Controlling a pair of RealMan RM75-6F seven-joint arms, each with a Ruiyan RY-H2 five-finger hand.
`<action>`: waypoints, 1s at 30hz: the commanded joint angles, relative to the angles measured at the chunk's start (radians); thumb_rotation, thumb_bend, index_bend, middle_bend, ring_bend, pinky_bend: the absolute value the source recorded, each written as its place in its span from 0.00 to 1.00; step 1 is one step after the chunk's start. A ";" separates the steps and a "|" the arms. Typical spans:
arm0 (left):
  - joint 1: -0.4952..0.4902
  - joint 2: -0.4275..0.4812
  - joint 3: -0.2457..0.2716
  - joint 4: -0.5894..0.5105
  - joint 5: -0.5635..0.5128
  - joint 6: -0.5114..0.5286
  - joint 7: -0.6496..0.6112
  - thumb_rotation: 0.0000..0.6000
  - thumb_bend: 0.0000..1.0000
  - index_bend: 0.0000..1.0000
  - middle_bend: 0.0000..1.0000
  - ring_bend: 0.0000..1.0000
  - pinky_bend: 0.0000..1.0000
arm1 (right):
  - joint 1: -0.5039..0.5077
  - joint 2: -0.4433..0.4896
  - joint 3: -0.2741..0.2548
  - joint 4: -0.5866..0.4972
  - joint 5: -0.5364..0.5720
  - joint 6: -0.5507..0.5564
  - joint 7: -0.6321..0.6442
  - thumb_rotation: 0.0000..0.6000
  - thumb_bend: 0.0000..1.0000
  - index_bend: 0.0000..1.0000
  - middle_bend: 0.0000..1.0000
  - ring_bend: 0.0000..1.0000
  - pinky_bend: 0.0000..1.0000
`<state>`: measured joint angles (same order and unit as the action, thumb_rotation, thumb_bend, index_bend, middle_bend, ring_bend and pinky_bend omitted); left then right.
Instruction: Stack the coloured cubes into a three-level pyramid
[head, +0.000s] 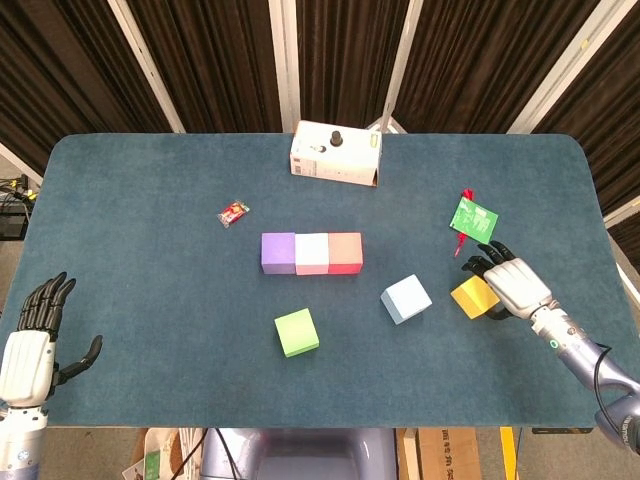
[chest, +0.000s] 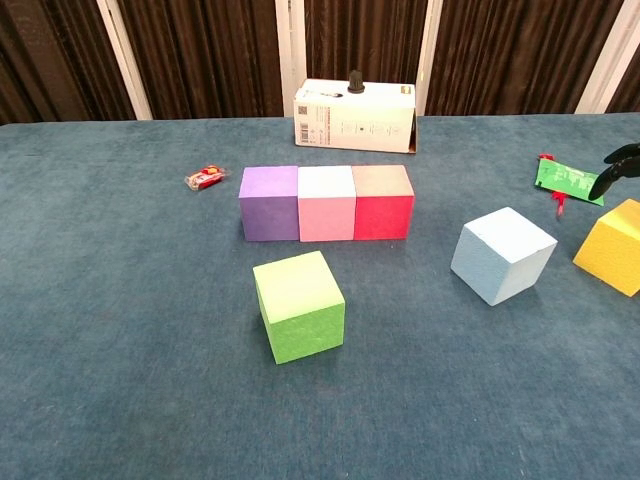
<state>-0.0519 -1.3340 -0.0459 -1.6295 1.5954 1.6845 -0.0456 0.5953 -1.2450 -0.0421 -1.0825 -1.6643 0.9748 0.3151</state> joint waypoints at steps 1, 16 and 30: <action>0.002 -0.002 -0.001 0.001 0.000 0.000 0.004 1.00 0.41 0.05 0.00 0.00 0.00 | 0.004 -0.008 -0.004 0.011 -0.002 -0.001 0.003 1.00 0.18 0.25 0.23 0.04 0.00; 0.004 -0.009 -0.008 0.001 -0.006 -0.010 0.007 1.00 0.41 0.05 0.00 0.00 0.00 | 0.013 -0.036 -0.010 0.054 0.008 0.003 0.006 1.00 0.18 0.31 0.32 0.10 0.00; 0.005 -0.011 -0.015 0.001 -0.010 -0.016 0.004 1.00 0.41 0.05 0.00 0.00 0.00 | 0.013 -0.051 -0.020 0.074 0.016 0.006 0.006 1.00 0.19 0.35 0.35 0.13 0.00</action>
<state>-0.0470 -1.3454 -0.0604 -1.6285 1.5853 1.6681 -0.0419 0.6084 -1.2955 -0.0612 -1.0090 -1.6486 0.9807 0.3200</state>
